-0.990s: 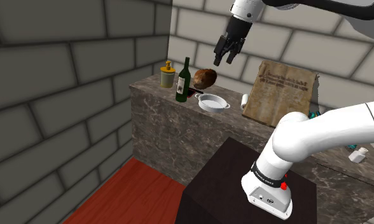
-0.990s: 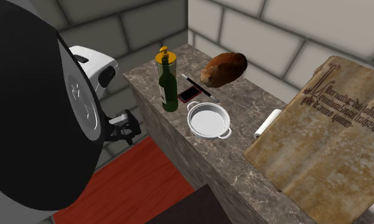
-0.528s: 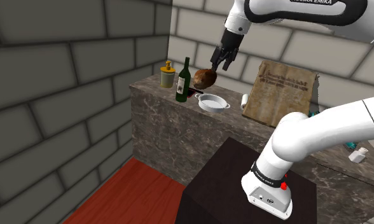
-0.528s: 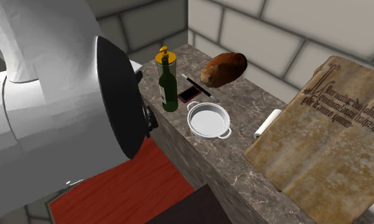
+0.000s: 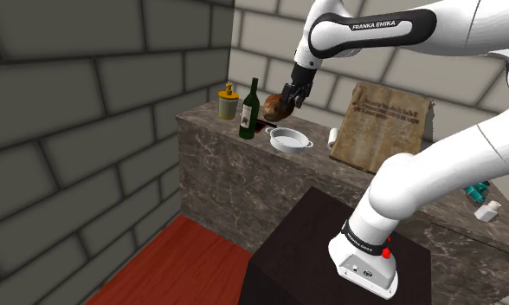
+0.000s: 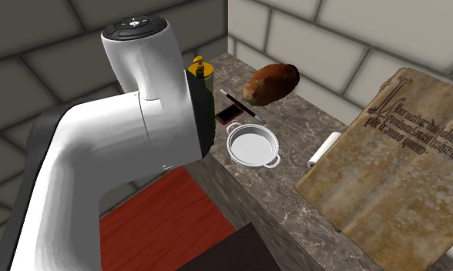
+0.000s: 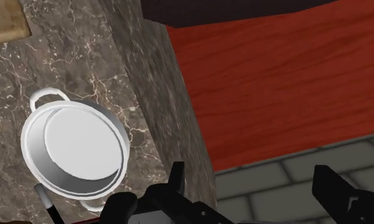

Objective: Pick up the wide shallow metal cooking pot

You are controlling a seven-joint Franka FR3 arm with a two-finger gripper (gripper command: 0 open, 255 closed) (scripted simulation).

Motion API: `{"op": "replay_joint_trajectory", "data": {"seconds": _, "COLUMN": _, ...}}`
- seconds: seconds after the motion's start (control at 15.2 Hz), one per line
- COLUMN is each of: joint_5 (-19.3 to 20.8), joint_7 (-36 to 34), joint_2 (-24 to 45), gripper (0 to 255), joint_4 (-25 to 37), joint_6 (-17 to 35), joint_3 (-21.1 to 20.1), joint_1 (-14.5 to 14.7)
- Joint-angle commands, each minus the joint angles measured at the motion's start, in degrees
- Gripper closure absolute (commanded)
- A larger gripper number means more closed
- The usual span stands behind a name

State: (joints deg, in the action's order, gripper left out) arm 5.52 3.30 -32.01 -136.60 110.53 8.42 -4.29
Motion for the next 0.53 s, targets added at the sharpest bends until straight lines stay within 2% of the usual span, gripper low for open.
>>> {"op": "replay_joint_trajectory", "data": {"seconds": 0.0, "joint_5": 0.6, "joint_7": 1.6, "joint_2": 2.7, "gripper": 0, "joint_4": -0.5, "joint_6": 2.8, "joint_3": 1.5, "joint_1": -0.5}}
{"op": "replay_joint_trajectory", "data": {"seconds": 0.46, "joint_5": 1.2, "joint_7": 7.5, "joint_2": 15.1, "gripper": 0, "joint_4": 1.3, "joint_6": 11.8, "joint_3": 6.5, "joint_1": -1.7}}
